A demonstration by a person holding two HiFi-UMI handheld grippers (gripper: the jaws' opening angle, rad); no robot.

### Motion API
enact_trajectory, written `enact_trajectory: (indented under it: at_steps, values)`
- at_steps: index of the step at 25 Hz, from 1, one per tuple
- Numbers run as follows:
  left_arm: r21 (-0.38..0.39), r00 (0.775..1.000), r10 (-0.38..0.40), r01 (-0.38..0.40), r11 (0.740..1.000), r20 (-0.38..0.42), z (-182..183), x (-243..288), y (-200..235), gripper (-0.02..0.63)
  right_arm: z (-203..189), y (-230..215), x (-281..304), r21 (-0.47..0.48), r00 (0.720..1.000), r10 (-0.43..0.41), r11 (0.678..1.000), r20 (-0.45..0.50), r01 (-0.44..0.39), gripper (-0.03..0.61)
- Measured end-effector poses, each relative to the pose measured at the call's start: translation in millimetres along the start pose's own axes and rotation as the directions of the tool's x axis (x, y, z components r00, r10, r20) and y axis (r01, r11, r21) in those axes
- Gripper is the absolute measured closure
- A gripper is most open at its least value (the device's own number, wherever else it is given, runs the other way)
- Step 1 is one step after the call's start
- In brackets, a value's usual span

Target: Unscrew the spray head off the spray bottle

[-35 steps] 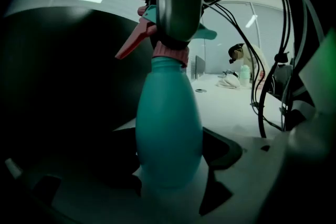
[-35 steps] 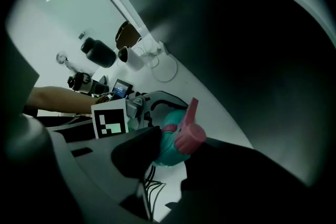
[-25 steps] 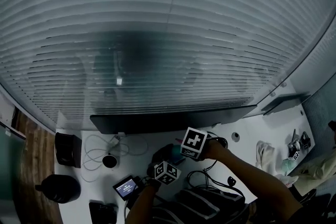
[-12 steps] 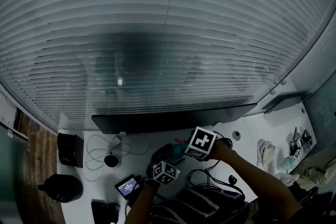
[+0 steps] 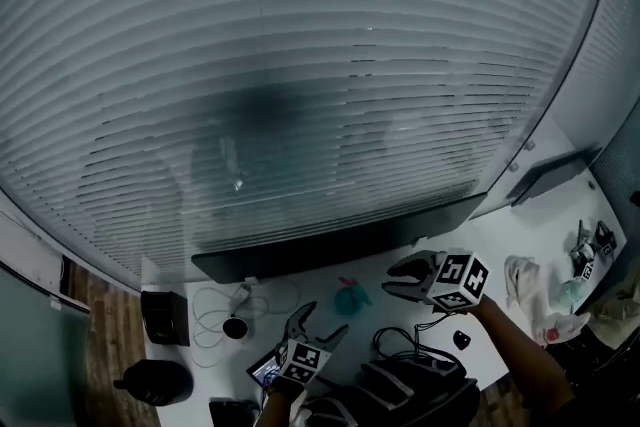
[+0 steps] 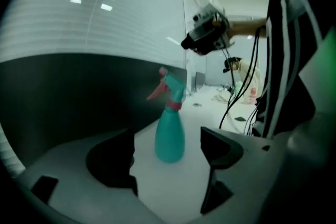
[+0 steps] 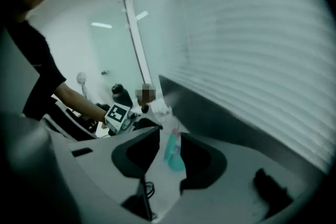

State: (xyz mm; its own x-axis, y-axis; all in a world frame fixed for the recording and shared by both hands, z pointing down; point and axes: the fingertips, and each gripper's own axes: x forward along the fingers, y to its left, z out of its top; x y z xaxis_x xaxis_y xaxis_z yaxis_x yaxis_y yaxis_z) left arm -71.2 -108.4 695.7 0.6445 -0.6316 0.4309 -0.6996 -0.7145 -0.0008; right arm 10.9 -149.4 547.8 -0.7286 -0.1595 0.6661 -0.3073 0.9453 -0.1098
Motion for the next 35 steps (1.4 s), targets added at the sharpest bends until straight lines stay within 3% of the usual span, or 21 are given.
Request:
enact_trajectory:
  at_steps: [1, 3, 5, 7, 9, 11, 13, 14, 22, 28, 35]
  values:
    - [-0.007, 0.999, -0.016, 0.016, 1.0, 0.042, 16, -13, -4, 0.219, 10, 2, -15, -0.086, 0.991, -0.006, 0.996, 0.132, 0.018, 0.457]
    - [-0.015, 0.99, -0.056, 0.058, 0.998, 0.133, 52, -38, -11, 0.219, 18, 14, -38, -0.259, 0.946, 0.004, 0.962, 0.323, 0.085, 0.459]
    - [-0.027, 0.97, -0.091, 0.1, 0.995, 0.227, 85, -59, -16, 0.221, 11, 27, -50, -0.347, 0.915, 0.005, 0.926, 0.404, 0.148, 0.46]
    - [-0.032, 0.947, -0.111, 0.127, 0.991, 0.302, 111, -72, -22, 0.228, 2, 37, -56, -0.364, 0.896, -0.01, 0.912, 0.445, 0.191, 0.489]
    - [-0.026, 0.933, -0.126, 0.143, 0.989, 0.337, 131, -79, -31, 0.303, -3, 47, -59, -0.356, 0.875, -0.005, 0.913, 0.484, 0.201, 0.501]
    - [-0.002, 0.934, -0.126, 0.134, 0.991, 0.335, 143, -80, -39, 0.48, -2, 51, -63, -0.343, 0.853, 0.014, 0.919, 0.522, 0.195, 0.548]
    - [0.012, 0.938, -0.118, 0.121, 0.993, 0.327, 149, -79, -44, 0.595, -1, 52, -68, -0.329, 0.842, 0.018, 0.925, 0.54, 0.191, 0.58]
    - [0.014, 0.939, -0.115, 0.117, 0.993, 0.325, 149, -79, -46, 0.607, -1, 53, -69, -0.323, 0.839, 0.018, 0.927, 0.544, 0.189, 0.58]
    - [-0.032, 0.945, -0.054, 0.068, 0.997, 0.323, 142, -75, -58, 0.609, -18, 69, -56, -0.289, 0.844, 0.021, 0.944, 0.537, 0.16, 0.581]
    - [-0.039, 0.945, 0.004, 0.009, 0.999, 0.326, 133, -64, -43, 0.609, -16, 63, -38, -0.235, 0.83, 0.006, 0.96, 0.558, 0.151, 0.581]
    - [-0.042, 0.948, -0.006, 0.021, 0.999, 0.319, 140, -70, -48, 0.611, -13, 69, -32, -0.272, 0.845, 0.025, 0.952, 0.534, 0.144, 0.581]
